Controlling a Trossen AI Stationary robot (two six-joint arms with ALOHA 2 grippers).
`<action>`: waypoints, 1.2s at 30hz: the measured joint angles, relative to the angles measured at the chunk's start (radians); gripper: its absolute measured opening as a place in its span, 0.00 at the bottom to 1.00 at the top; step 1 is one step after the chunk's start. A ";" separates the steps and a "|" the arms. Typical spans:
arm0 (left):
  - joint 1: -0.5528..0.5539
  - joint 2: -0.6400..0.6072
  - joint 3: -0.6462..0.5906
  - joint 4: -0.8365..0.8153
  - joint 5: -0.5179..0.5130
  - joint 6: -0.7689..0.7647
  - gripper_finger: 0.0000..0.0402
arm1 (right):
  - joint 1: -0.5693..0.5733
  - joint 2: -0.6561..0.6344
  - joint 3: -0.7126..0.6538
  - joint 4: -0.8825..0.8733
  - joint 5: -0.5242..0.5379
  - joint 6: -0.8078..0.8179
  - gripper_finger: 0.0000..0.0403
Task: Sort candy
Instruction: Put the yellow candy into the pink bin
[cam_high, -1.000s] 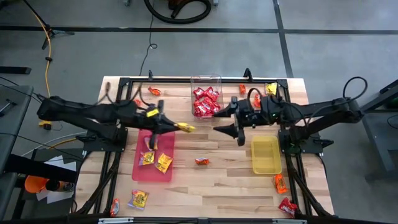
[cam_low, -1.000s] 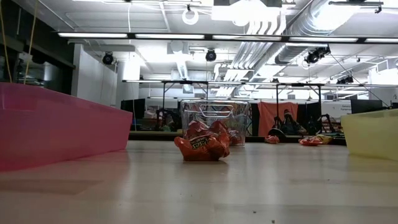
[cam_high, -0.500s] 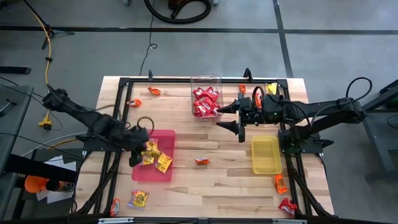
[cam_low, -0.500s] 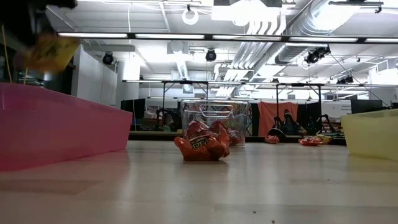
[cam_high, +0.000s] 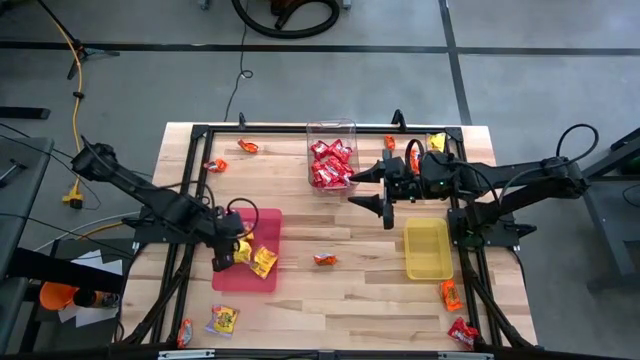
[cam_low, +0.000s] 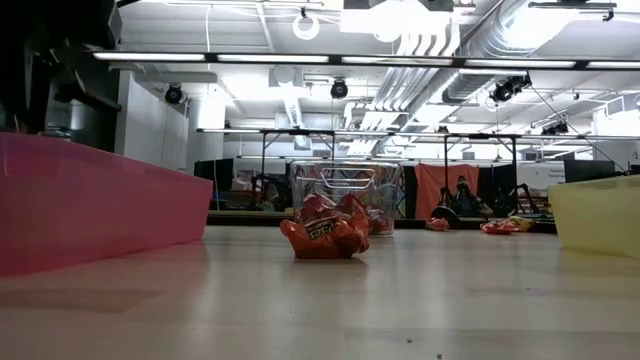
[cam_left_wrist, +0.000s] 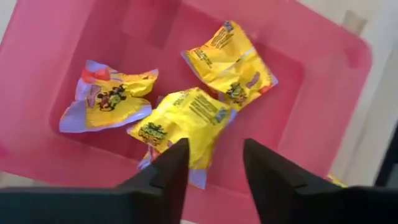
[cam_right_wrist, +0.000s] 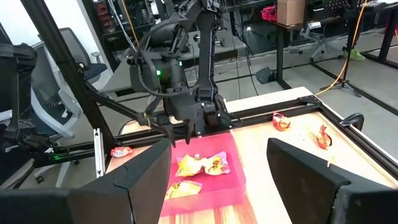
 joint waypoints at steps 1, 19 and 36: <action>0.000 -0.006 0.008 -0.004 0.003 -0.002 0.39 | 0.000 0.000 0.000 0.000 0.000 0.000 0.64; -0.288 0.106 0.263 0.075 0.184 -0.403 0.51 | 0.000 0.000 0.000 -0.060 0.000 0.000 0.64; -0.555 0.599 0.262 0.156 0.168 -1.131 0.50 | 0.000 0.000 -0.001 -0.157 0.000 0.000 0.64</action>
